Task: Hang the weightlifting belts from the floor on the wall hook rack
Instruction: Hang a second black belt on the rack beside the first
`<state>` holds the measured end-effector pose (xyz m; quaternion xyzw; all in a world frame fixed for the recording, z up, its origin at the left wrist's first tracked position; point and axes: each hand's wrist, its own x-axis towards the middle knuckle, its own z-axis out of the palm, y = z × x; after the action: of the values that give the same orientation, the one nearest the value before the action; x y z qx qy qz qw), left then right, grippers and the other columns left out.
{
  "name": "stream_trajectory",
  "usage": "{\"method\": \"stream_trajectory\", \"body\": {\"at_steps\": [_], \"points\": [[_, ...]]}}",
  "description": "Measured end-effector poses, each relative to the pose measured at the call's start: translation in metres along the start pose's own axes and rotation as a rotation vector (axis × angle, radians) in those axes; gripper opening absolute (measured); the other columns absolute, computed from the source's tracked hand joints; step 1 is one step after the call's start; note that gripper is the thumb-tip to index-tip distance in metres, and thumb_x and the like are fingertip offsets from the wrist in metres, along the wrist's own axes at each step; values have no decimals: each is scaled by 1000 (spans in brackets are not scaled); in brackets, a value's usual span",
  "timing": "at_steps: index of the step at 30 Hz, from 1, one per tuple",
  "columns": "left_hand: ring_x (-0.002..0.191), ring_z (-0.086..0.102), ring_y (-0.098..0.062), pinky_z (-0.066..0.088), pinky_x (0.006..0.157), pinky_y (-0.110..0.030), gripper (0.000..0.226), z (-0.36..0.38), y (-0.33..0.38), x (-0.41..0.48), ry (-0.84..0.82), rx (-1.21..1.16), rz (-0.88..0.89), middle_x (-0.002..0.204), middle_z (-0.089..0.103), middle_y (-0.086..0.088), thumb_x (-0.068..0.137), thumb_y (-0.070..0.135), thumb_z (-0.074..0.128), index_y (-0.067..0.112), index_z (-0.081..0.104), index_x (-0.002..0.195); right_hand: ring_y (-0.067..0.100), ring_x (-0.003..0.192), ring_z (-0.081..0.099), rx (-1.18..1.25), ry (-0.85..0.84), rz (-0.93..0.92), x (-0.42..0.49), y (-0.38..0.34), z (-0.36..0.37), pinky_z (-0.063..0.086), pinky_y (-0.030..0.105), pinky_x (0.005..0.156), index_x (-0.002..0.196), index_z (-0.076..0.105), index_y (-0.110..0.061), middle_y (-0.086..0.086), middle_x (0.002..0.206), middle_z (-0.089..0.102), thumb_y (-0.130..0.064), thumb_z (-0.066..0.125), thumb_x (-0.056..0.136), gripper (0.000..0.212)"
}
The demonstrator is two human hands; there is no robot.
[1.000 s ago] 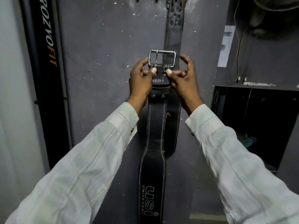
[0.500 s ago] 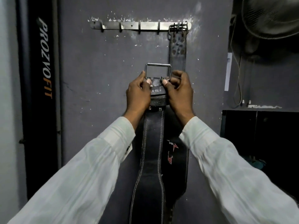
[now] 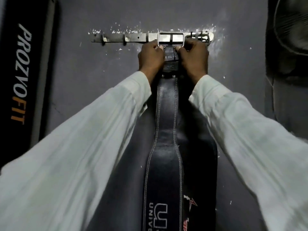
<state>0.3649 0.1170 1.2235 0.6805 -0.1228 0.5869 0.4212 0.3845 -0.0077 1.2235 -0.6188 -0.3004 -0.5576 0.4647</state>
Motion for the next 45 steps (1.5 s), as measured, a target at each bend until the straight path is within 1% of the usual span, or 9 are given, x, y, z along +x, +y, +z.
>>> {"method": "stream_trajectory", "body": {"at_steps": [4, 7, 15, 19, 23, 30, 34, 40, 45], "points": [[103, 69, -32, 50, 77, -28, 19, 15, -3, 49, -36, 31, -7, 104, 75, -15, 83, 24, 55, 14, 70, 78, 11, 80, 51, -121, -10, -13, 38, 10, 10, 36, 27, 68, 85, 69, -15, 4, 82, 65, -25, 62, 90, 14], [114, 65, -32, 51, 89, -33, 25, 24, -10, 64, -41, 109, 23, 116, 72, -15, 91, 20, 56, 7, 74, 103, 19, 94, 63, -210, 4, -45, 51, 14, 16, 37, 25, 72, 103, 73, -10, 9, 108, 73, -25, 60, 90, 23], [121, 59, -39, 49, 86, -35, 41, 18, -15, 75, -150, 212, 12, 126, 63, -28, 85, 23, 55, -6, 68, 111, 29, 131, 50, -386, -77, 11, 53, -1, 20, 39, 30, 104, 131, 55, -7, 10, 144, 50, -16, 45, 96, 38], [122, 60, -36, 46, 89, -27, 51, 12, -42, 56, -224, 101, 35, 126, 66, -21, 84, 39, 50, 5, 69, 117, 28, 132, 47, -431, -91, -5, 23, 1, 20, 34, 26, 105, 132, 56, -6, 10, 143, 50, -19, 46, 99, 36], [129, 55, -25, 40, 105, -20, 61, 10, -55, 21, -290, -50, 65, 137, 58, -9, 85, 21, 53, 3, 47, 143, 25, 126, 53, -258, -67, 100, -11, 11, 21, 41, 24, 96, 128, 59, -9, 10, 139, 53, -22, 55, 97, 33], [112, 57, -14, 43, 111, -48, 76, 4, -74, -55, -334, -238, 50, 135, 56, 2, 76, 13, 61, 9, 38, 148, 28, 107, 66, -90, -174, 312, -81, 26, 14, 51, 28, 88, 117, 61, -14, 11, 115, 70, -21, 66, 84, 35], [110, 62, -11, 45, 111, -43, 90, -2, -101, -110, -378, -220, -85, 141, 53, 8, 74, 23, 64, 16, 28, 155, 28, 96, 70, -71, -300, 409, -133, 42, 7, 56, 39, 89, 105, 69, -10, 9, 98, 74, -23, 75, 80, 28], [112, 65, -12, 47, 110, -41, 65, -10, -126, -193, -420, -284, -211, 129, 64, 3, 82, 10, 62, 19, 46, 145, 17, 83, 61, -132, -429, 429, -206, 52, -4, 40, 21, 72, 100, 66, -14, 0, 85, 67, -27, 73, 85, 21], [110, 67, -15, 51, 105, -37, 50, -7, -116, -202, -298, -198, -298, 120, 69, 7, 87, 15, 60, 29, 53, 134, 32, 94, 64, -179, -317, 455, -227, 44, -2, 47, 31, 76, 95, 55, -21, 10, 98, 70, -34, 64, 90, 16]]}}
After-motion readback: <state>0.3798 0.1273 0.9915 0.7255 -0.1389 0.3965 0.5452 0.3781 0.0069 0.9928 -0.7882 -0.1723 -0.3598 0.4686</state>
